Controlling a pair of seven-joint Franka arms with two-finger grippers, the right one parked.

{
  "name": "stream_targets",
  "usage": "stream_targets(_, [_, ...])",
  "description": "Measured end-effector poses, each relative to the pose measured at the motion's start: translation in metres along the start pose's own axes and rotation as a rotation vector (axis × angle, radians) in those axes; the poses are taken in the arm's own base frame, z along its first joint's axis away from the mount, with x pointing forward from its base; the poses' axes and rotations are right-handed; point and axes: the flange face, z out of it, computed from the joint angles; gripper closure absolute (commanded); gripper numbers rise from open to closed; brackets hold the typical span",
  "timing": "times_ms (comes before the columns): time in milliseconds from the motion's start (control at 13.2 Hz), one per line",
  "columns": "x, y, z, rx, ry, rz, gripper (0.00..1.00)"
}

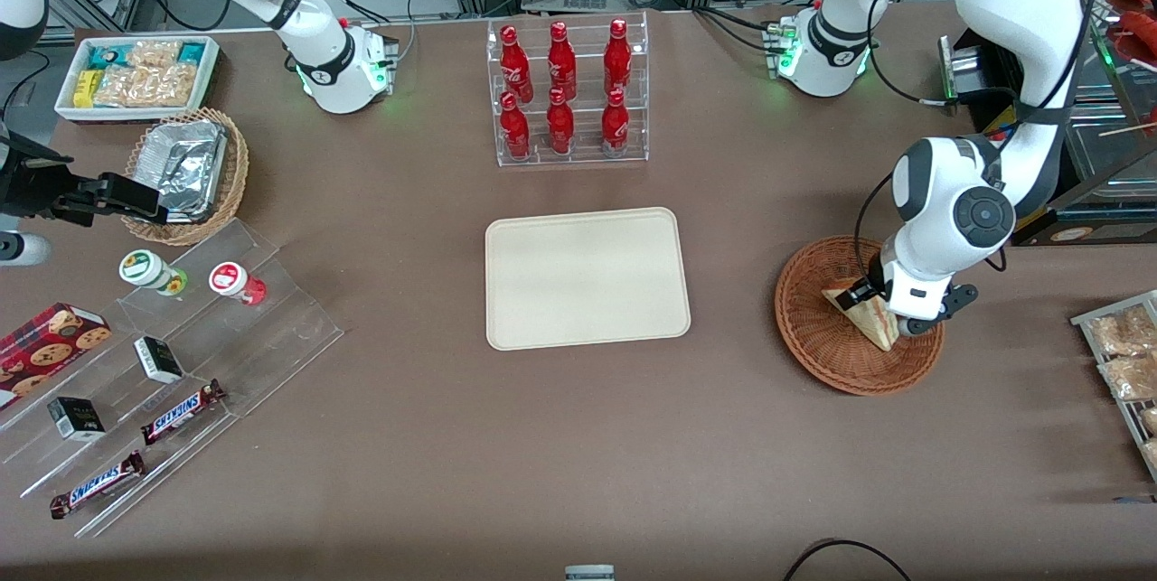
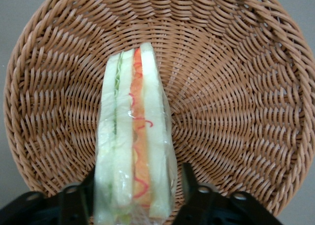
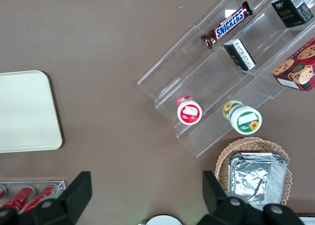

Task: Place sandwich from basket to tray
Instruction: 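Lower the left gripper and grasp the wrapped sandwich upright, then lift the sandwich and carry it with the left gripper over the cream tray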

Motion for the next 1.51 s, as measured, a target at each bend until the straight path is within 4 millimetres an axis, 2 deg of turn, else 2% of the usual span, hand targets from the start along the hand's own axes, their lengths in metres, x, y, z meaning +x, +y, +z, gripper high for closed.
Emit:
stream_targets(302, [0.009, 0.003, -0.014, -0.004, 0.024, 0.005, 1.0])
stream_targets(453, [0.017, 0.009, -0.041, 0.05, 0.02, 0.04, 1.0])
stream_targets(528, [0.02, 0.016, -0.064, 0.073, 0.019, 0.055, 1.0])
stream_targets(679, [0.018, 0.045, -0.118, 0.088, 0.03, 0.093, 1.0])
stream_targets(830, [-0.001, 0.088, -0.167, 0.084, 0.051, 0.155, 1.0])
stream_targets(981, [-0.035, 0.135, -0.191, 0.067, 0.065, 0.22, 1.0])
stream_targets(1132, [-0.073, 0.181, -0.184, 0.048, 0.048, 0.262, 1.0])
stream_targets(1358, [-0.123, 0.252, -0.144, 0.059, 0.019, 0.364, 1.0])
stream_targets(1509, [-0.145, 0.287, -0.12, 0.046, -0.008, 0.404, 1.0])
